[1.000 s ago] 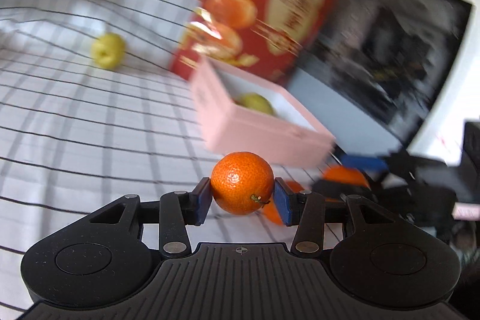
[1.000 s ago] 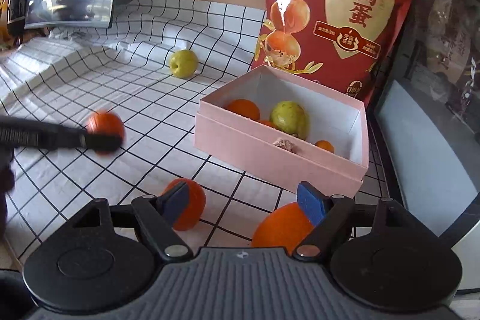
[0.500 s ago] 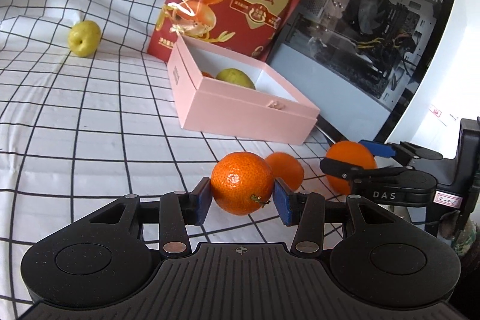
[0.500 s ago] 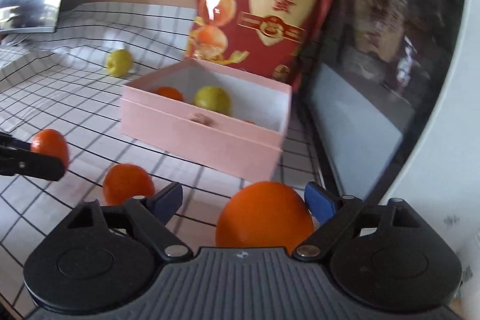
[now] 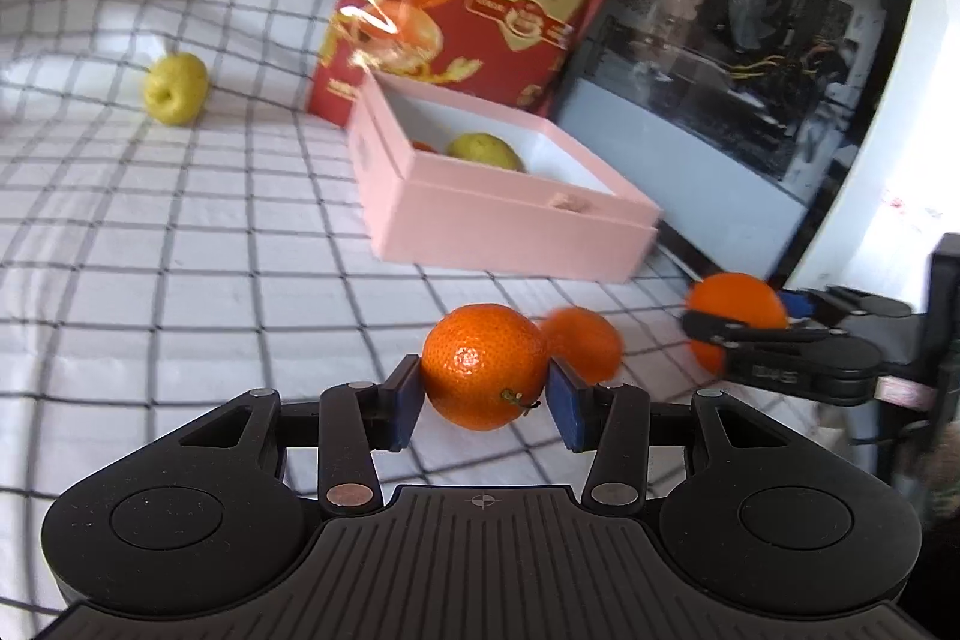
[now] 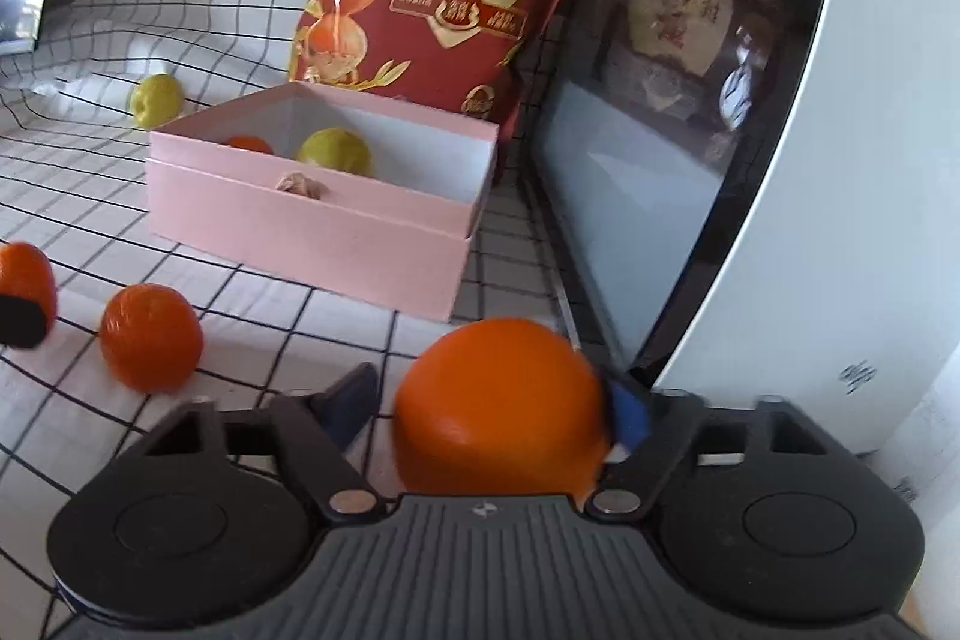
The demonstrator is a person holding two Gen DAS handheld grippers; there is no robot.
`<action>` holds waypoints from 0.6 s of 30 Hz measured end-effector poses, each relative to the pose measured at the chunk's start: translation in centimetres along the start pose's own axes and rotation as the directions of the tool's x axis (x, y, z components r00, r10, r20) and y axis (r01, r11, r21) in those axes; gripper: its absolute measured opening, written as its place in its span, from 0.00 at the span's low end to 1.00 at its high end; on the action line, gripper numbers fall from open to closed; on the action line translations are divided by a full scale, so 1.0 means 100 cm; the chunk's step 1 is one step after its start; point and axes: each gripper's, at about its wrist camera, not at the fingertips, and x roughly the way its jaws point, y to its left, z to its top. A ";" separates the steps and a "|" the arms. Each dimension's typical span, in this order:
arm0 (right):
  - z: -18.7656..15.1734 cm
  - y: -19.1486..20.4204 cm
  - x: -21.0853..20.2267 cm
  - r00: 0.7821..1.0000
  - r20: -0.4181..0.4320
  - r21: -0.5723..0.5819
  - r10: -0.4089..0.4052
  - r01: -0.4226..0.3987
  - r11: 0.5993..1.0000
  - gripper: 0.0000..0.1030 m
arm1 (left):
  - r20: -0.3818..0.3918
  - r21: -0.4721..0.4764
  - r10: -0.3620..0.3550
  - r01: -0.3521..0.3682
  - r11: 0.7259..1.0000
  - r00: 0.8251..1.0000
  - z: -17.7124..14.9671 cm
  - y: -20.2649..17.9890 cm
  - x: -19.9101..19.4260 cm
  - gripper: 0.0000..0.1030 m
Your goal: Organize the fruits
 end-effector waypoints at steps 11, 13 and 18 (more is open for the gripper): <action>0.029 0.008 -0.034 0.968 0.071 0.046 0.242 -0.245 0.968 0.40 | 0.014 0.003 0.075 -0.075 0.997 0.997 0.001 0.006 0.003 0.48; 0.026 0.008 -0.031 0.964 0.072 0.043 0.255 -0.258 0.965 0.44 | 0.013 0.004 0.075 -0.075 0.997 0.997 0.000 0.006 0.003 0.48; 0.017 0.000 -0.036 0.961 0.115 0.059 0.252 -0.259 0.964 0.57 | 0.009 -0.002 0.078 -0.078 0.997 0.997 -0.002 0.007 0.003 0.48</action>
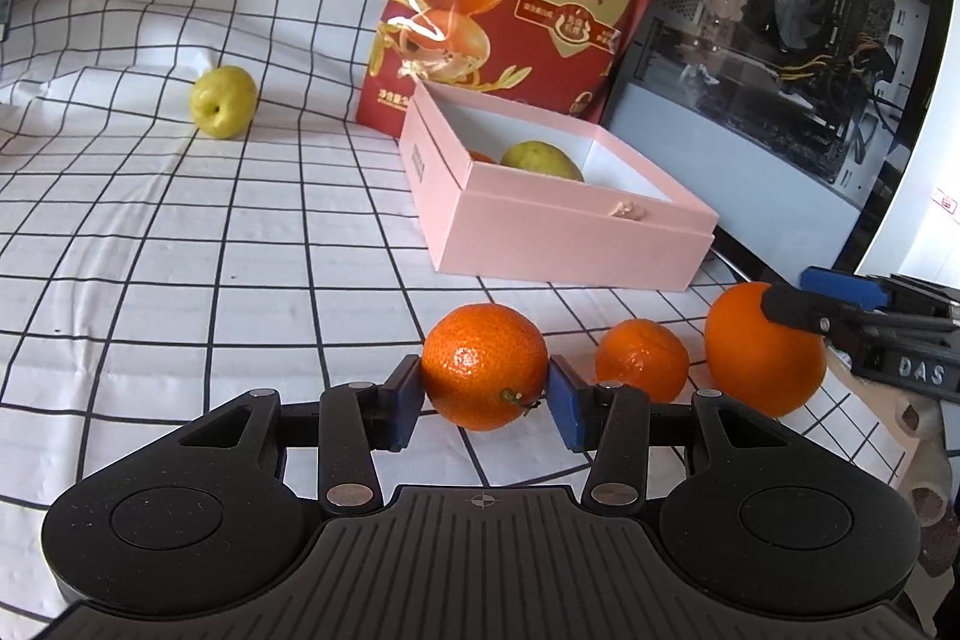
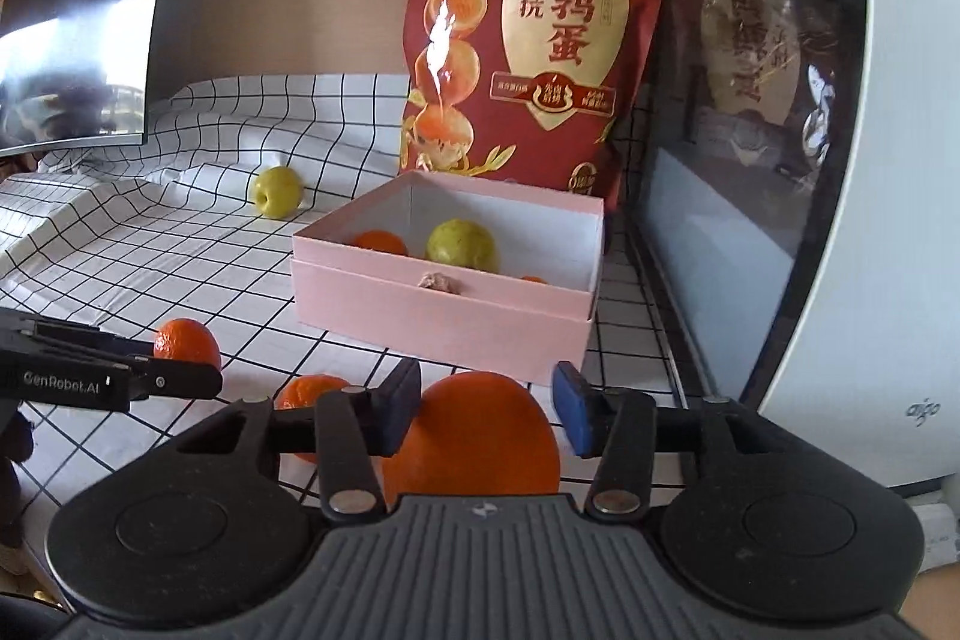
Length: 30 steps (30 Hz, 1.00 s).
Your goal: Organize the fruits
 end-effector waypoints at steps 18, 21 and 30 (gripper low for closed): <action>-0.027 0.005 0.037 0.971 -0.175 0.133 0.162 -0.140 0.981 0.88 | -0.013 -0.008 -0.002 0.001 1.000 1.000 0.000 0.002 0.004 0.48; -0.027 0.009 0.037 0.970 -0.183 0.115 0.159 -0.139 0.984 0.87 | -0.017 -0.013 -0.004 0.003 1.000 1.000 0.000 0.002 0.004 0.48; -0.016 0.004 0.043 0.977 -0.172 0.085 0.124 -0.110 0.990 0.75 | -0.039 0.012 0.001 0.000 1.000 0.999 0.001 0.000 0.010 0.48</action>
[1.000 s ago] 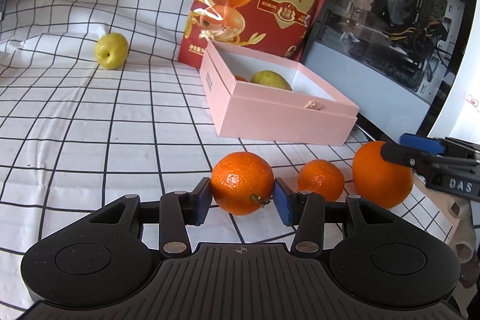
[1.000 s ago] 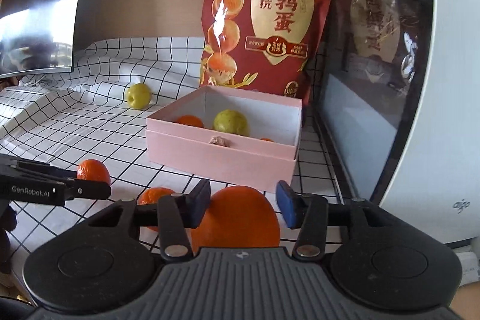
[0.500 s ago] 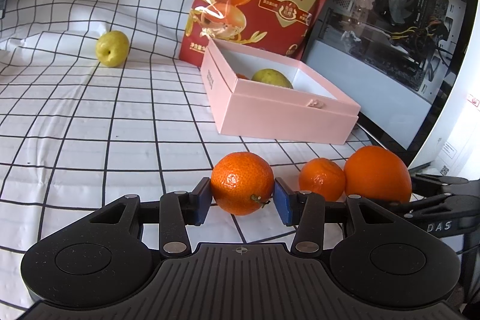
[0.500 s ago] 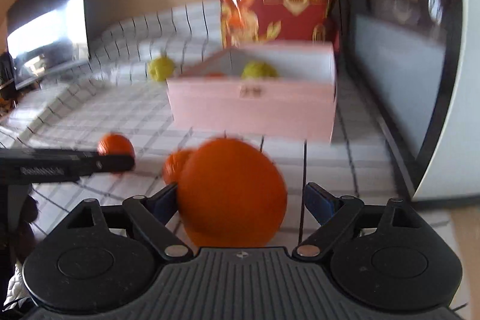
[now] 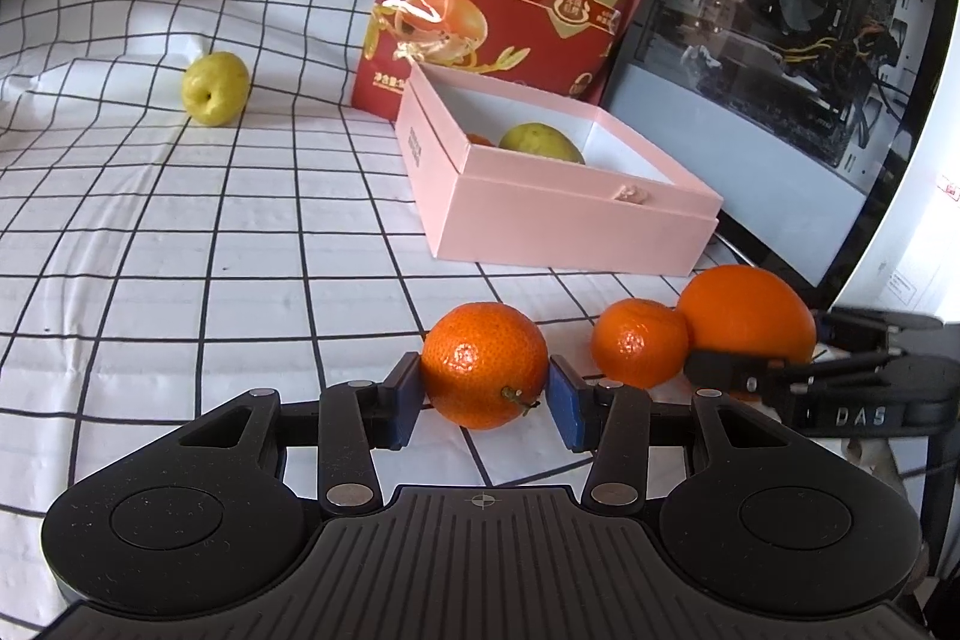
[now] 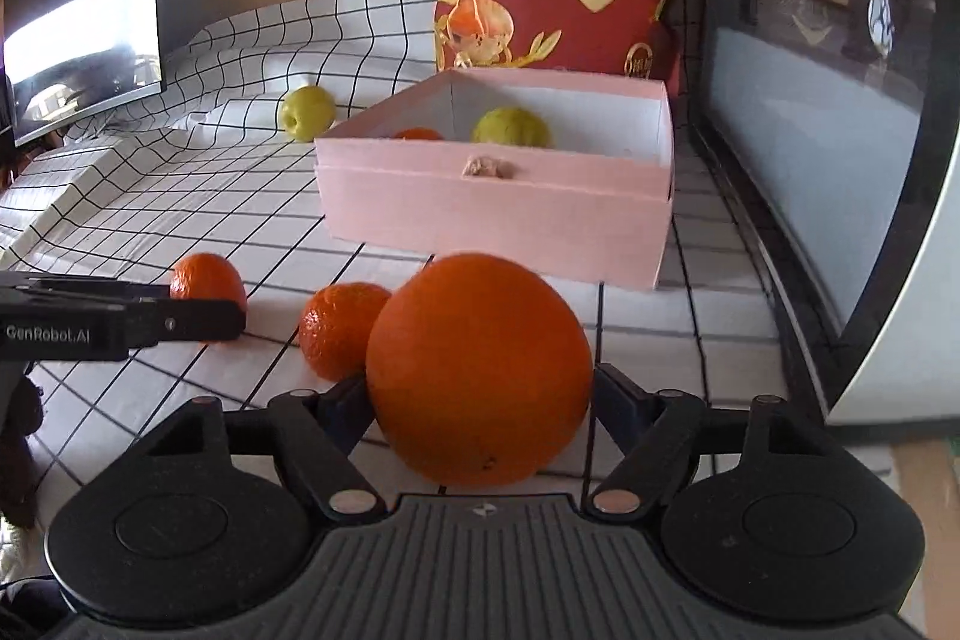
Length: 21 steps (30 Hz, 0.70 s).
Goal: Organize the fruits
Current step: 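Carry the large orange and tangerine into the pink box and open both grippers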
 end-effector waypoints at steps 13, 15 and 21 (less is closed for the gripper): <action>0.058 0.006 -0.027 0.997 0.068 0.001 0.019 -0.019 1.000 0.68 | 0.194 0.035 -0.085 0.079 0.996 0.977 0.088 -0.010 -0.032 0.48; 0.086 0.012 -0.050 0.988 0.152 -0.022 0.001 0.003 1.000 0.68 | 0.245 0.077 -0.100 0.083 0.994 0.964 0.120 -0.020 -0.039 0.48; 0.197 0.009 -0.081 0.972 0.234 0.033 -0.012 0.004 0.999 0.69 | 0.129 0.083 -0.126 0.116 0.990 0.984 0.211 -0.037 0.023 0.48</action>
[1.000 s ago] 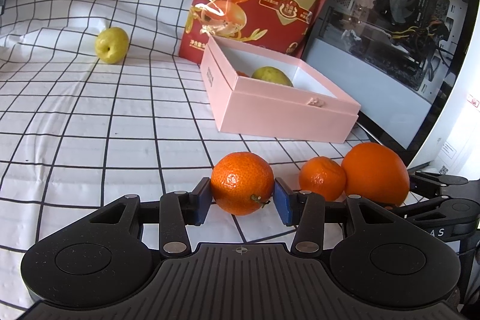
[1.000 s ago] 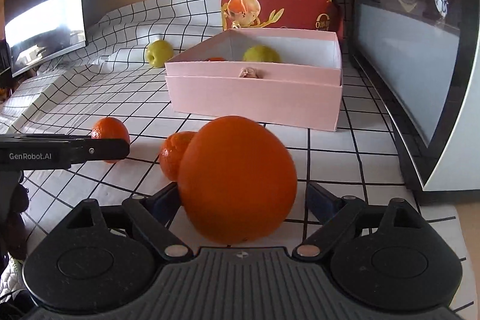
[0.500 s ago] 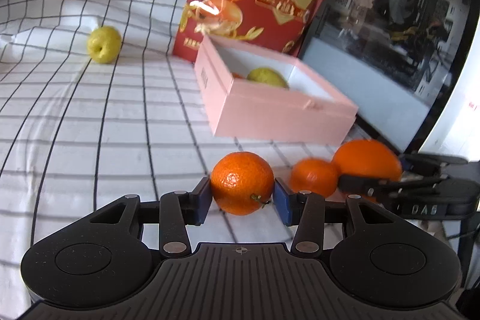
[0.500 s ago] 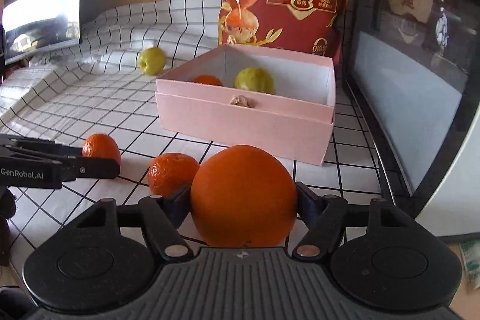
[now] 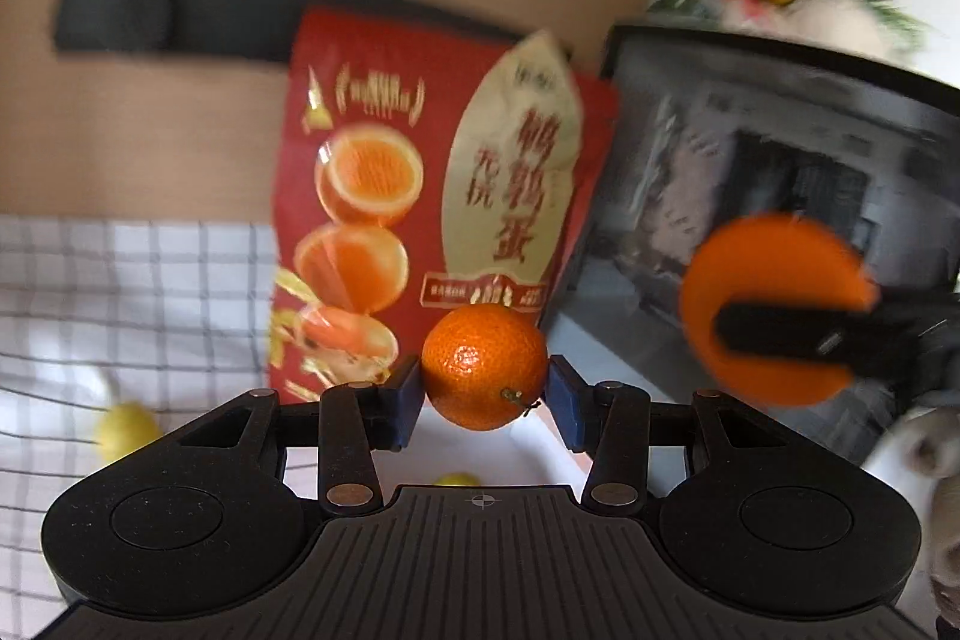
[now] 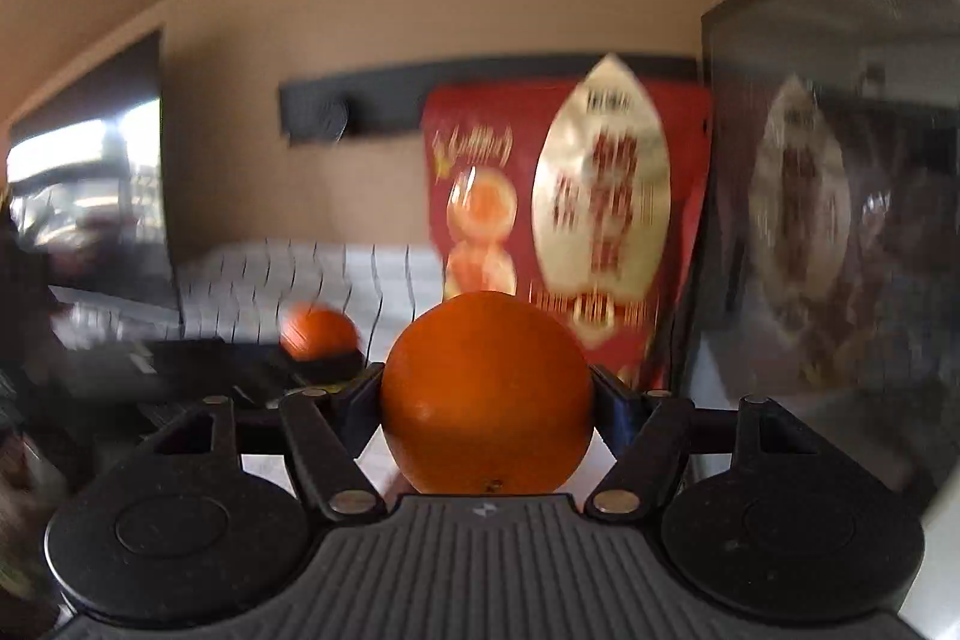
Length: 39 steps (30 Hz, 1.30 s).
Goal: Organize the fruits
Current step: 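Carry the large orange and tangerine into the pink box and open both grippers, then grasp the yellow pear on the cloth with the left gripper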
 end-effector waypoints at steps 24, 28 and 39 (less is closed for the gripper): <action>-0.053 -0.061 0.214 0.901 -0.424 0.202 -0.085 0.186 0.962 0.69 | -0.213 -0.062 0.145 -0.162 0.985 0.966 -0.017 0.067 0.079 0.46; -0.051 -0.064 0.216 0.896 -0.438 0.226 -0.075 0.190 0.955 0.70 | -0.186 -0.072 0.271 -0.288 0.955 0.945 -0.009 0.113 0.069 0.46; -0.035 -0.039 0.155 0.981 -0.179 0.066 -0.072 0.085 0.994 0.77 | -0.116 -0.207 0.437 -0.452 0.868 0.892 -0.016 0.227 0.066 0.46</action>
